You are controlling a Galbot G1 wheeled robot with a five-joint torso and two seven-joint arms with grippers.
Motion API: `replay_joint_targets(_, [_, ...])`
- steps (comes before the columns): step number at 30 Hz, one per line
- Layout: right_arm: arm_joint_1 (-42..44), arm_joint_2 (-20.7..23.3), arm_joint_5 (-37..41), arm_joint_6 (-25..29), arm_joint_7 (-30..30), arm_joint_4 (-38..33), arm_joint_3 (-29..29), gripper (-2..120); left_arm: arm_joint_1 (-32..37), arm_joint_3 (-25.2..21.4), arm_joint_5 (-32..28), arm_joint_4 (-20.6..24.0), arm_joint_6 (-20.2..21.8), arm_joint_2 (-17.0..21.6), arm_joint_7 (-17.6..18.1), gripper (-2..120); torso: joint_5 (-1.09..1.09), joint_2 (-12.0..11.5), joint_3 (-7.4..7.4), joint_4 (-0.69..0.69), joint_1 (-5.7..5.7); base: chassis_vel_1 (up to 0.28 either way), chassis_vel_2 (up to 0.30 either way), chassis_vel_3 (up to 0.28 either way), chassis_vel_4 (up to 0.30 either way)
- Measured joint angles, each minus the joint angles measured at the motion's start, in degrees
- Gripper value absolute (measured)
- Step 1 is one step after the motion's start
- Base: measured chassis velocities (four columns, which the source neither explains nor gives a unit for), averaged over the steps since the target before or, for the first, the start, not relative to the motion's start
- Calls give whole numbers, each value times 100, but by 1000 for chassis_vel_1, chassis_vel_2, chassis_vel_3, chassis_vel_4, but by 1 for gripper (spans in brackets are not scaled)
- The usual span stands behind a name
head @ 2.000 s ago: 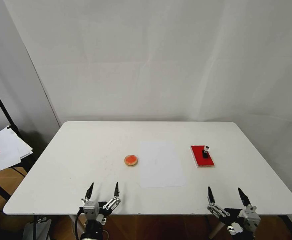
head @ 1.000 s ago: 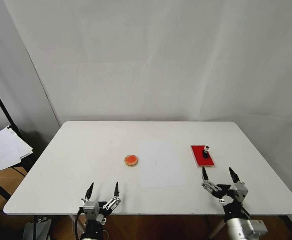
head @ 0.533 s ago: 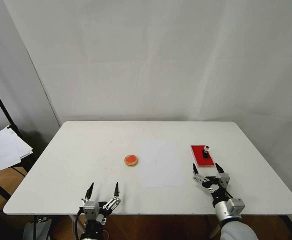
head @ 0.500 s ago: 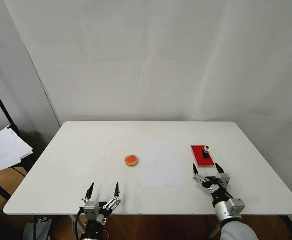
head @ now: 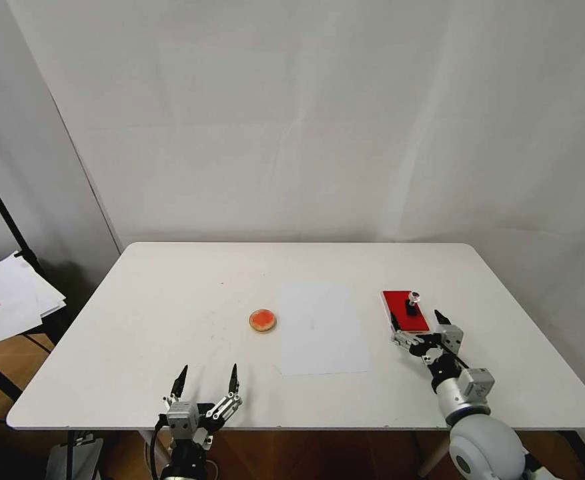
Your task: Pick up the stamp from the ink pad and place it onto another ink pad.
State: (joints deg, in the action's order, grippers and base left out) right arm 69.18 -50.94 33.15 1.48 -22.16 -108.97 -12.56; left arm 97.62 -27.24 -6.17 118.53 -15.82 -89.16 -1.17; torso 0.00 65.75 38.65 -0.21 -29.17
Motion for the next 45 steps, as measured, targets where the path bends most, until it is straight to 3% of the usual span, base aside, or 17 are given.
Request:
replay_joint_targets(11, [-773,170,380,-329,-99,209,341,100,0,0,0,0,0,0,0,102,0,0,0,1,0,0,0,0,0])
replay_joint_targets(30, [-1229,187,845,-441,-137,692,620,98,0,0,0,0,0,0,0,102,0,0,0,1,0,0,0,0,0])
replay_joint_targets(37, [-1165,186,795,-459,-178,706,611,82,0,0,0,0,0,0,0,102,-1,0,0,0,0,0,0,0,0])
replay_joint_targets(45, [-1175,92,699,-459,-285,770,663,50,0,0,0,0,0,0,0,102,0,0,0,1,0,0,0,0,0])
